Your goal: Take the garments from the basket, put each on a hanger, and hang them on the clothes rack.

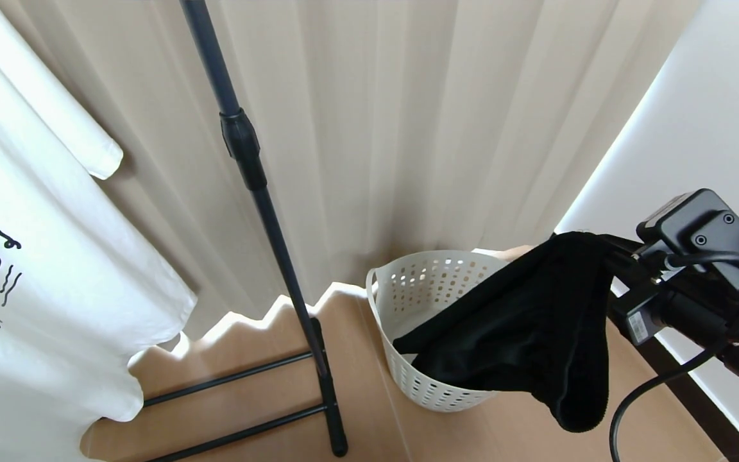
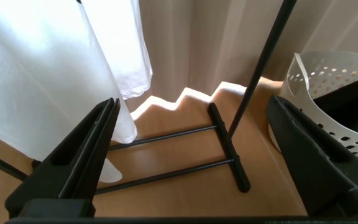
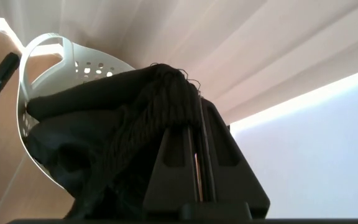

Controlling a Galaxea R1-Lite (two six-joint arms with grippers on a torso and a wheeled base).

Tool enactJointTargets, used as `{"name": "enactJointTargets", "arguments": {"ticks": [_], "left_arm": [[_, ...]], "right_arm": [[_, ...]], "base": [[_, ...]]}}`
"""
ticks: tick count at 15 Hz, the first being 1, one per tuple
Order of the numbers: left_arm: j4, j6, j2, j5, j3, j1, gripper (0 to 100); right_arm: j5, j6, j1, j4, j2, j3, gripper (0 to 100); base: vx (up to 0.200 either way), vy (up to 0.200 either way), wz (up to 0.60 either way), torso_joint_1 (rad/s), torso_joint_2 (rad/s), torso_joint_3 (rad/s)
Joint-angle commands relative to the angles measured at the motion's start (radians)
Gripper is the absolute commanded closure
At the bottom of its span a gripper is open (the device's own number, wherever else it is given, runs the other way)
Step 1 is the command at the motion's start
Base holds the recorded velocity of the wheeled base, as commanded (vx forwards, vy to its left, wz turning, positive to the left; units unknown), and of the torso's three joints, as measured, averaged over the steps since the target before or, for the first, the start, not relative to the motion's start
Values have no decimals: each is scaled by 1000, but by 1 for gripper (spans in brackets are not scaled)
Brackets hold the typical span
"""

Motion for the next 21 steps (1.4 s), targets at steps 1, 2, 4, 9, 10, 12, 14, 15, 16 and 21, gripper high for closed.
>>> {"name": "enactJointTargets", "arguments": {"ticks": [1,2,4,9,10,12,14,15,16,21], "left_arm": [[0,0,1,0,0,-1,0],[0,0,1,0,0,0,0],[0,0,1,0,0,-1,0],[0,-2,1,0,0,-1,0],[0,0,1,0,0,0,0],[0,0,1,0,0,-1,0],[0,0,1,0,0,-1,0],[0,0,1,0,0,-1,0],[0,0,1,0,0,0,0],[0,0,1,0,0,0,0]], "right_arm": [[-1,27,0,0,12,-12,100],[2,30,0,0,12,-16,100],[9,30,-4,2,12,-16,100],[9,30,-8,6,34,-31,100],[9,30,-8,8,34,-31,100],[9,30,-8,8,34,-31,100],[9,30,-14,8,34,-30,100],[9,30,-14,6,34,-30,100],[9,30,-14,6,34,-30,100],[9,30,-14,3,32,-28,100]], "base": [[0,0,0,2,2,173],[0,0,0,2,-2,203],[0,0,0,5,5,195],[0,0,0,17,-202,15],[0,0,0,41,-413,-149],[0,0,0,85,-437,-198],[0,0,0,110,-451,-300],[0,0,0,119,-456,-325],[0,0,0,124,-456,-334],[0,0,0,154,-470,-261]]}}
